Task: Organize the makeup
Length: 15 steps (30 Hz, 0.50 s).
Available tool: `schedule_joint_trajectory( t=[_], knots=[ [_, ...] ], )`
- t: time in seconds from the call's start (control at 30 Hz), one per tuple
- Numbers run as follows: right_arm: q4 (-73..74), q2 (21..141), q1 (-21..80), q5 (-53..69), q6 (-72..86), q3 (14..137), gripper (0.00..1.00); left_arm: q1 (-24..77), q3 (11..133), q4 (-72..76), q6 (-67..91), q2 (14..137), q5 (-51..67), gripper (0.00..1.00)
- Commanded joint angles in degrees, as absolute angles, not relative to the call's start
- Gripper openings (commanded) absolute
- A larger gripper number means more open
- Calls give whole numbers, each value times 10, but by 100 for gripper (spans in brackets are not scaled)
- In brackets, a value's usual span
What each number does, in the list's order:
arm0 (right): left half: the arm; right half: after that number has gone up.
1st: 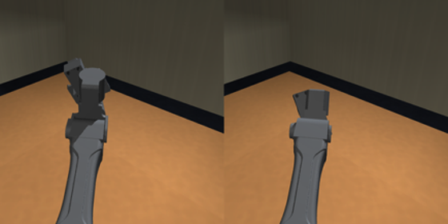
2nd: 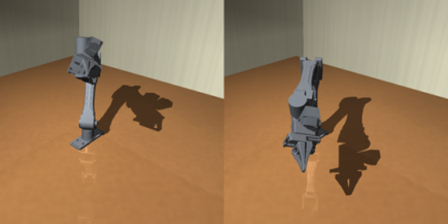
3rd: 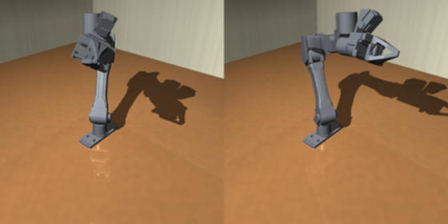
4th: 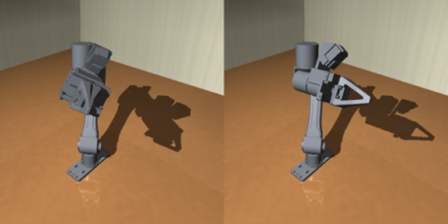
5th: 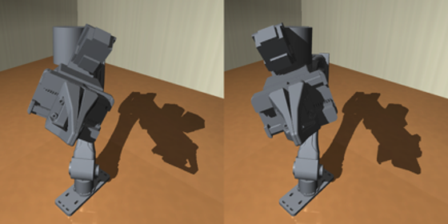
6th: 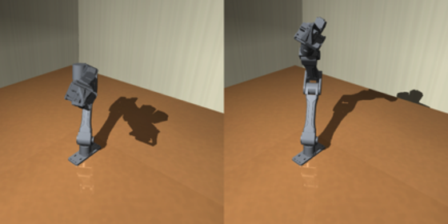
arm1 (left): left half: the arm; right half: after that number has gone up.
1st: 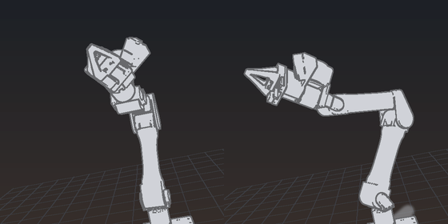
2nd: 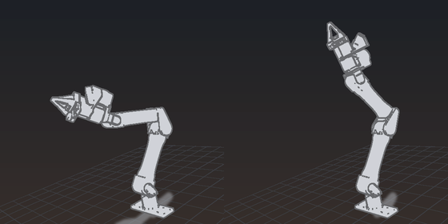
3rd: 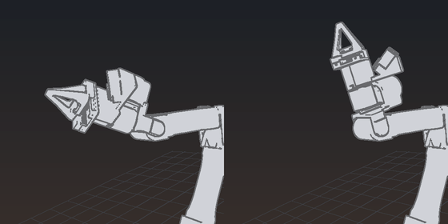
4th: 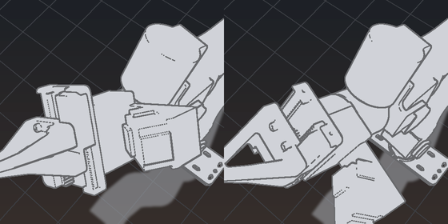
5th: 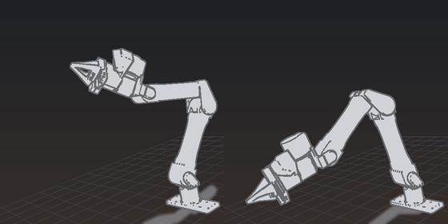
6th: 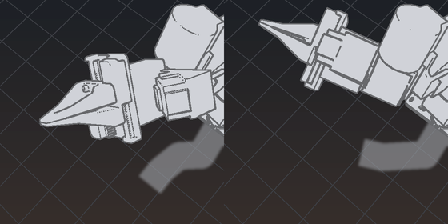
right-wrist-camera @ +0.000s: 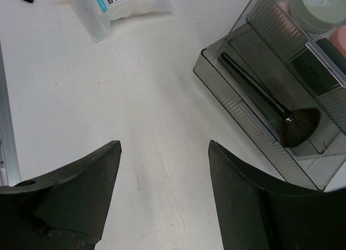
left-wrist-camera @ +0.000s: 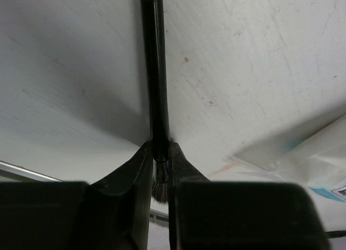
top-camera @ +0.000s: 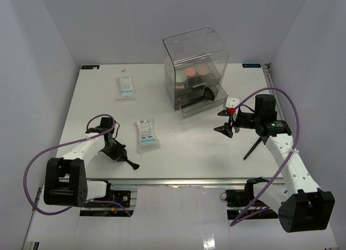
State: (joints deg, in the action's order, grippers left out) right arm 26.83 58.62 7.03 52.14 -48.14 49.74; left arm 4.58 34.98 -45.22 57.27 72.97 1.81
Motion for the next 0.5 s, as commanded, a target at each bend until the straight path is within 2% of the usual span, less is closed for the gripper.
schedule_joint_trajectory(
  t=[0.0, 0.13, 0.27, 0.4, 0.47],
  knots=[
    [256, 568, 53, 553, -475, 491, 72, 41, 347, -423, 552, 721, -8, 10],
    [255, 556, 31, 564, -475, 490, 72, 41, 380, -433, 502, 637, -2, 0],
    [253, 542, 12, 573, -470, 492, 72, 53, 415, -391, 416, 538, 89, 0],
    [241, 538, -8, 572, -460, 492, 72, 122, 430, -218, 365, 514, 202, 0],
    [237, 538, -21, 575, -451, 489, 72, 208, 476, -176, 324, 545, 193, 0]
  ],
)
